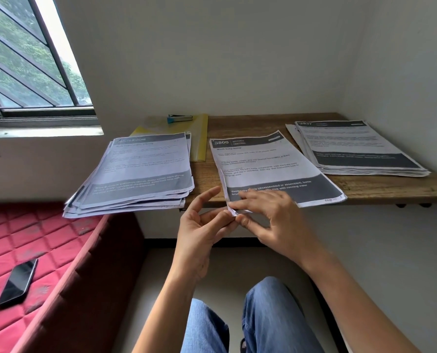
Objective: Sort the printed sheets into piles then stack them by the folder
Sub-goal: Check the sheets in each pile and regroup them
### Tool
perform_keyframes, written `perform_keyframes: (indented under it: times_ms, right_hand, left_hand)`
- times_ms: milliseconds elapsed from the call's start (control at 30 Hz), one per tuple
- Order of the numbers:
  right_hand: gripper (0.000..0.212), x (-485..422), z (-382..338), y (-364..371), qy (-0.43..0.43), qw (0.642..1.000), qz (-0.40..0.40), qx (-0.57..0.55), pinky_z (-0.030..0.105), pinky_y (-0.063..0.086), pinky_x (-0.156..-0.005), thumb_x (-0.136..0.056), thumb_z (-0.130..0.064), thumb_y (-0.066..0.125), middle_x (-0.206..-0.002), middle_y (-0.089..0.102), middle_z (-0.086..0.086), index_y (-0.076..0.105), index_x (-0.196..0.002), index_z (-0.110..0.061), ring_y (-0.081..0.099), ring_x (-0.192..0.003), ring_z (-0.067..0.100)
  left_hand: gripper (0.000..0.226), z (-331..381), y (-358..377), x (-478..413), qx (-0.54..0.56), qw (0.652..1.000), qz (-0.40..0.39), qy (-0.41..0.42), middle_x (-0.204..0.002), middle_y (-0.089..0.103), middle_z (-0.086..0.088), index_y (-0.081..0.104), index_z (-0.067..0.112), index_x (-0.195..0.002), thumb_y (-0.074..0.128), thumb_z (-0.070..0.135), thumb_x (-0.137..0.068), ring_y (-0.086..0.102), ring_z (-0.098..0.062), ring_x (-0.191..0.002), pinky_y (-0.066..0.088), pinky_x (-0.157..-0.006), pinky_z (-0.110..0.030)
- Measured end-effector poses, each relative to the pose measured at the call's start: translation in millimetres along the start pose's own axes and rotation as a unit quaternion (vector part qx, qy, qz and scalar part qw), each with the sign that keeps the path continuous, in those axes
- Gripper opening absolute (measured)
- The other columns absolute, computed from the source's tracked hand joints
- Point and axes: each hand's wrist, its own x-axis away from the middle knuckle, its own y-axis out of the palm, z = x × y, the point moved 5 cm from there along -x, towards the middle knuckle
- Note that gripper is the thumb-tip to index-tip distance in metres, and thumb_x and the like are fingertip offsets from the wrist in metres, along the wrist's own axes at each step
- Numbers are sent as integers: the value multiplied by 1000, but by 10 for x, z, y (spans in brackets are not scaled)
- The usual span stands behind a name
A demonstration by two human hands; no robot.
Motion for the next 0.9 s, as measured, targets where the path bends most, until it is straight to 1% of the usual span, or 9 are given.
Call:
perform_keyframes:
  times_ms: [100, 200, 467, 600, 667, 767, 900]
  right_hand:
    - [33, 13, -23, -3, -15, 1000, 11, 0, 41, 45, -94, -88, -45, 51, -120, 65, -8, 65, -116, -36, 59, -112, 12]
    - [31, 25, -13, -8, -16, 999, 23, -21, 38, 46, -92, -89, -43, 52, -115, 65, -11, 66, -116, -35, 58, -109, 8]
    - [31, 14, -10, -59, 2, 995, 55, -88, 38, 47, -93, -85, -46, 58, -111, 67, -15, 68, -113, -35, 59, -107, 2]
    - [33, 14, -7, -71, 17, 994, 70, -85, 41, 45, -94, -82, -51, 59, -109, 68, -15, 70, -109, -35, 58, -110, 4]
    - [32, 8, -31, -92, 20, 992, 90, -86, 41, 47, -91, -81, -51, 60, -104, 69, -14, 72, -105, -33, 59, -106, 5]
    - [29, 9, -61, -110, 28, 987, 98, -121, 35, 51, -86, -81, -46, 64, -99, 68, -14, 74, -102, -29, 60, -98, 3]
    - [17, 14, -53, -115, 47, 980, 101, -167, 26, 53, -82, -80, -26, 75, -94, 70, -11, 75, -96, -23, 64, -92, 3]
  left_hand:
    - [46, 7, -4, 4, 1, 1000, -7, 0, -89, 73, -18, 56, 12, -124, 64, -7, -82, 71, -22, -83, 57, -76, -29]
    - [45, 15, 11, 8, -3, 1000, -14, 5, -92, 73, -18, 55, 13, -124, 62, -7, -84, 71, -22, -85, 57, -76, -28]
    - [50, 13, 51, 24, -1, 999, -19, 33, -87, 73, -15, 55, 15, -126, 64, 0, -79, 71, -19, -78, 56, -76, -29]
    - [49, 11, 65, 26, -8, 999, -18, 42, -86, 73, -14, 56, 17, -125, 65, 2, -78, 70, -18, -76, 56, -76, -30]
    - [49, 11, 76, 32, -10, 999, -20, 47, -86, 74, -14, 55, 16, -125, 65, 2, -79, 71, -18, -78, 56, -78, -31]
    - [49, 20, 90, 39, -17, 998, -18, 51, -87, 73, -16, 55, 15, -124, 65, 2, -79, 71, -19, -82, 56, -77, -30]
    - [46, 33, 98, 32, -28, 998, -14, 52, -91, 73, -19, 55, 15, -124, 65, -1, -82, 71, -25, -88, 56, -77, -30]
